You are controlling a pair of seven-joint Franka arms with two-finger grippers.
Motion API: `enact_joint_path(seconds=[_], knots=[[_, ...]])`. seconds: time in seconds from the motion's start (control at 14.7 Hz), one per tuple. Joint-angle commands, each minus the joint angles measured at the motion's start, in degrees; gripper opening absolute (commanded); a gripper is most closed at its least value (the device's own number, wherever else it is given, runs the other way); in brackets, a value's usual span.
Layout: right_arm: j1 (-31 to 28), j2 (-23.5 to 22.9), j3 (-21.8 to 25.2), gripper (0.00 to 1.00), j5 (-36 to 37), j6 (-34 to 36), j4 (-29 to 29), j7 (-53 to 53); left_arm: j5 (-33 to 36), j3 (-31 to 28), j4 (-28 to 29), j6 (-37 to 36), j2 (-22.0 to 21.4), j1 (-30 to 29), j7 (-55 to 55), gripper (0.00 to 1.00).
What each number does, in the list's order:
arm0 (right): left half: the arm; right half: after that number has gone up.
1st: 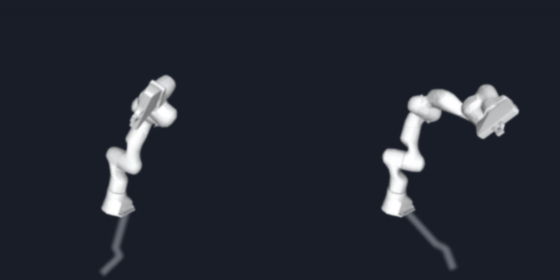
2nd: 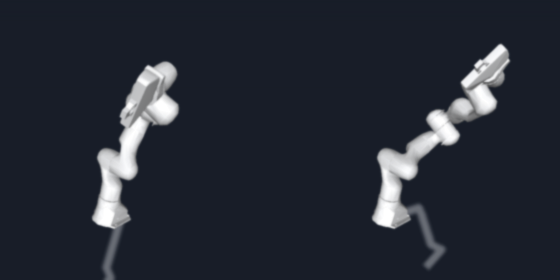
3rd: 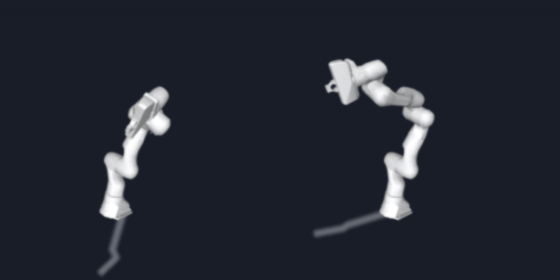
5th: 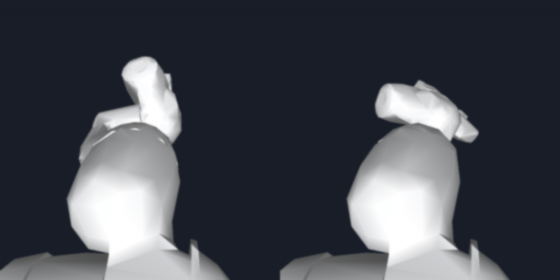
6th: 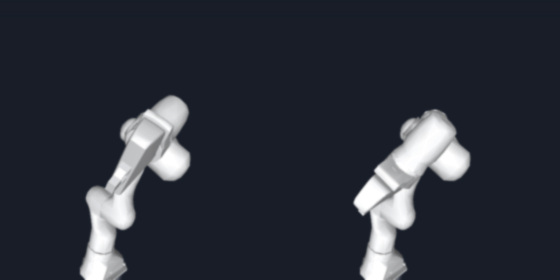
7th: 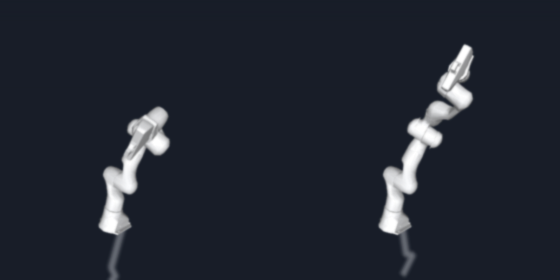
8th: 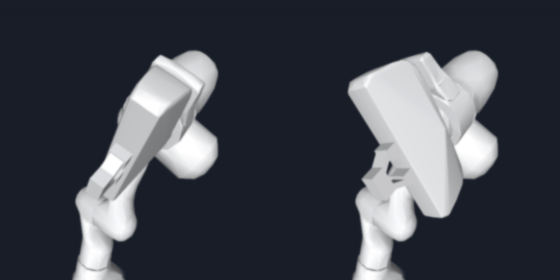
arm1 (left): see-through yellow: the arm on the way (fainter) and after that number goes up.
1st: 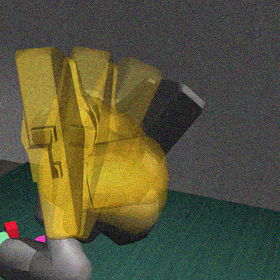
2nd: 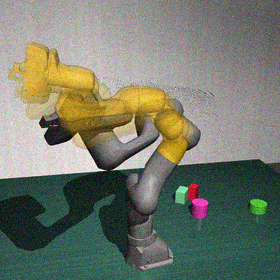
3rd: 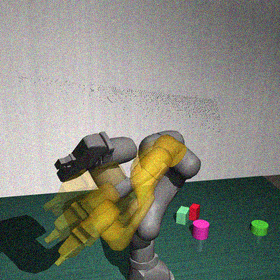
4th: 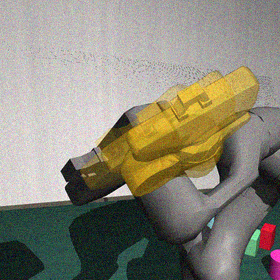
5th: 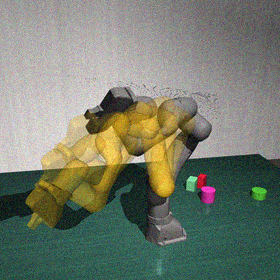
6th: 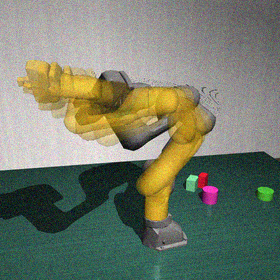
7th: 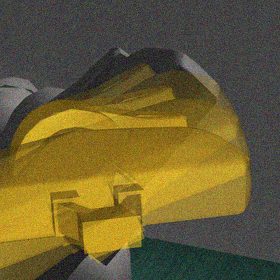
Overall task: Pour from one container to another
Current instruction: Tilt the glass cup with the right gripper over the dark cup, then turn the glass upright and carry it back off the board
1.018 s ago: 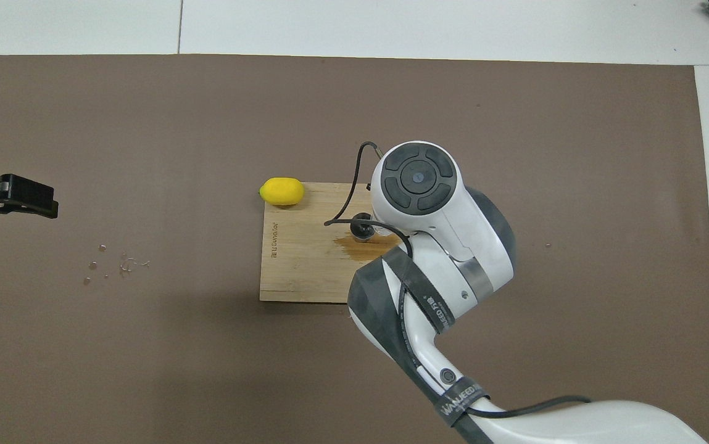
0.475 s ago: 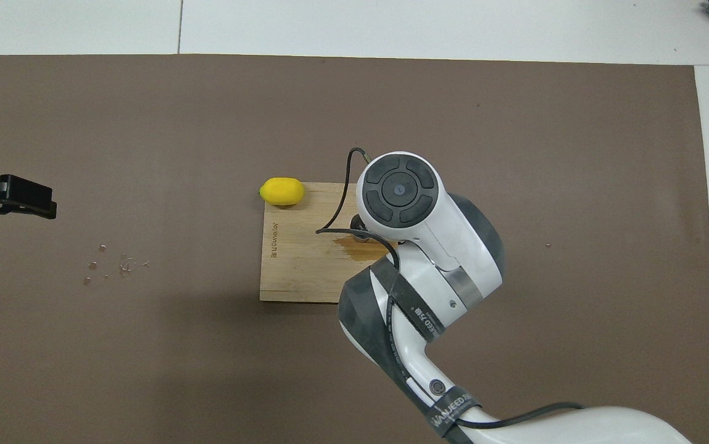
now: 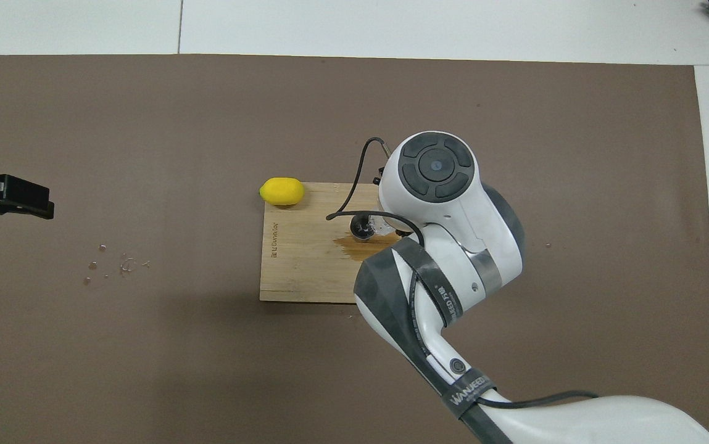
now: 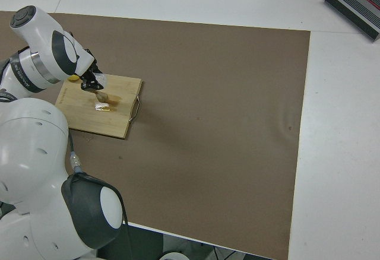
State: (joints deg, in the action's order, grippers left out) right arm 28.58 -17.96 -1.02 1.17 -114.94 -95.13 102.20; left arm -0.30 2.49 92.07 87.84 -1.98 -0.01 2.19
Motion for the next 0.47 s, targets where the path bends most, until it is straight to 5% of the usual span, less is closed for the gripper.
enact_joint_path(seconds=[0.0, 0.41], knots=[[-1.59, -1.02, -0.56, 0.0, -3.97, -1.42, 1.0, 0.63, -0.49, -0.38, 1.45, -0.3, -1.36, 0.36, 0.19, 1.0], [-6.5, -0.23, -0.56, 0.0, -17.92, -3.7, -3.29, -7.78, -0.49, -0.38, 1.45, -0.3, -1.45, 0.28, 0.19, 1.0]])
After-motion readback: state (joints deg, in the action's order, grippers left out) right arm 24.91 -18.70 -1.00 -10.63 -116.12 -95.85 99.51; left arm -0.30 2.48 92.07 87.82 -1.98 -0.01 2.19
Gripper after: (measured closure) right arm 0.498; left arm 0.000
